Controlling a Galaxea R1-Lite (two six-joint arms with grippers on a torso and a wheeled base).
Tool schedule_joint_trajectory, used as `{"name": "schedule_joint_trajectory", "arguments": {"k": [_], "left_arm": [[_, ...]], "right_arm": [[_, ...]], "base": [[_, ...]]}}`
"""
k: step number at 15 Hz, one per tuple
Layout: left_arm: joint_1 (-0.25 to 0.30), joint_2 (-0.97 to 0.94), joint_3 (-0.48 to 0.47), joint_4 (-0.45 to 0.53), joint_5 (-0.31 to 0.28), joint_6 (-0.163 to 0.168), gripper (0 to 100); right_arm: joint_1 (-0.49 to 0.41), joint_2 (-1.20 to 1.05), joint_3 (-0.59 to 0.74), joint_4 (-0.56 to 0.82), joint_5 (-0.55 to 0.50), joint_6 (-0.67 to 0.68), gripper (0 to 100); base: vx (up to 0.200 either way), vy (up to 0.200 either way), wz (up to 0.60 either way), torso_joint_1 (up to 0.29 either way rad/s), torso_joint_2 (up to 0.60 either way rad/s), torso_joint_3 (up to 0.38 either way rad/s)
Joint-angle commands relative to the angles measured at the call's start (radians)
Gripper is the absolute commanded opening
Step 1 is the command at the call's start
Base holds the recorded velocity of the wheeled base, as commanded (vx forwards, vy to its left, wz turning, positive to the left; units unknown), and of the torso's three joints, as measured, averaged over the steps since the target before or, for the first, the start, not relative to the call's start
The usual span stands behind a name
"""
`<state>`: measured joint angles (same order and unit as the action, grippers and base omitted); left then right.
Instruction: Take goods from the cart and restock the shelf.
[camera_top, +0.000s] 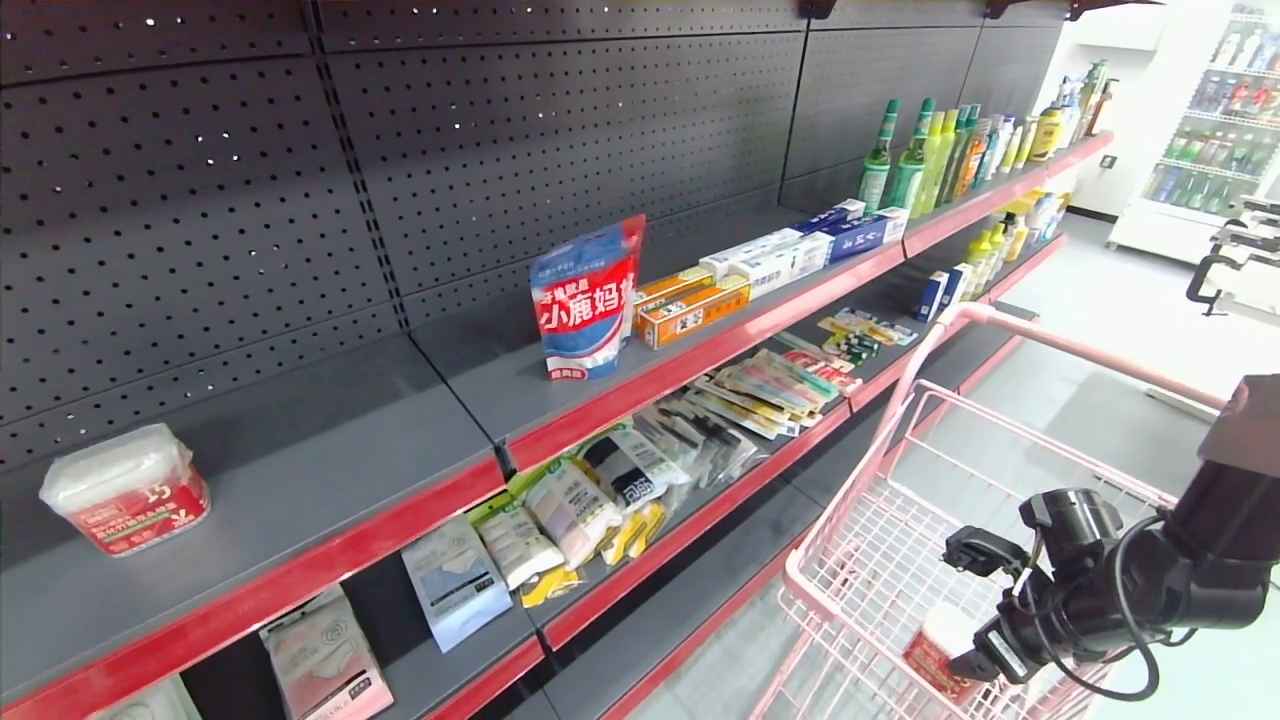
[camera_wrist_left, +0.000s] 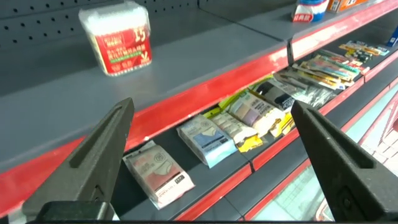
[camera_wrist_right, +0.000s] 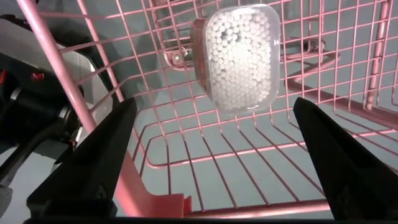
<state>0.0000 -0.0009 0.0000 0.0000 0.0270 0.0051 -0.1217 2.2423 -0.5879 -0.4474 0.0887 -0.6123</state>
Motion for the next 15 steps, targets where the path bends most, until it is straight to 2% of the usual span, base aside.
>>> {"name": "schedule_joint_trajectory", "arguments": {"k": [1, 4, 9, 15], "left_arm": [[0.000, 0.001, 0.000, 0.000, -0.001, -0.001, 100], [0.000, 0.001, 0.000, 0.000, 0.001, -0.001, 100], [0.000, 0.001, 0.000, 0.000, 0.001, -0.001, 100], [0.000, 0.001, 0.000, 0.000, 0.001, -0.001, 100]], "right_arm": [[0.001, -0.003, 0.005, 0.000, 0.000, -0.004, 100], [-0.001, -0.001, -0.007, 0.000, -0.001, -0.006, 100], [-0.027, 0.025, -0.041, 0.001, -0.001, -0.006, 100], [-0.076, 0.057, -0.096, 0.001, 0.037, -0.037, 100]], "base": [[0.000, 0.000, 0.00, -0.139, 0.35, 0.203], [0.000, 0.000, 0.00, -0.124, 0.29, 0.162], [0.000, 0.000, 0.00, -0.004, 0.01, 0.006], [0.000, 0.000, 0.00, -0.115, 0.28, 0.164]]}}
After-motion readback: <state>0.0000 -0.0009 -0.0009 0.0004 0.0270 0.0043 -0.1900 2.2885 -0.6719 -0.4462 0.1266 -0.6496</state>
